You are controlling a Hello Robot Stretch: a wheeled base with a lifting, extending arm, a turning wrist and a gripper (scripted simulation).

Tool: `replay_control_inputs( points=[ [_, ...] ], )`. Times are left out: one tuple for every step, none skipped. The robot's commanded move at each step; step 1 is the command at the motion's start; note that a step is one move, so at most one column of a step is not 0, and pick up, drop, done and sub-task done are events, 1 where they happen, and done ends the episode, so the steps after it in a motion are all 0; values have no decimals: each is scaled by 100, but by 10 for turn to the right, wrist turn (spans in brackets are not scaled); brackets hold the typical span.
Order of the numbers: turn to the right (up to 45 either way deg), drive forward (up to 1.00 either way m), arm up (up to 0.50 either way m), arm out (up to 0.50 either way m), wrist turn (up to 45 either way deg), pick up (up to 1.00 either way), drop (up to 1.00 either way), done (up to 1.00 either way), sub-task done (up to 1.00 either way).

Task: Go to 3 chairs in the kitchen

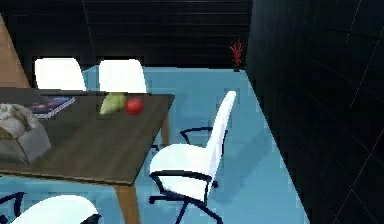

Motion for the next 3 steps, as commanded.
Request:
replay_control_inputs(
  points=[
    [-450,0,0,0,0,0,0,0,0],
    [-450,0,0,0,0,0,0,0,0],
    [-450,0,0,0,0,0,0,0,0]
  ],
)
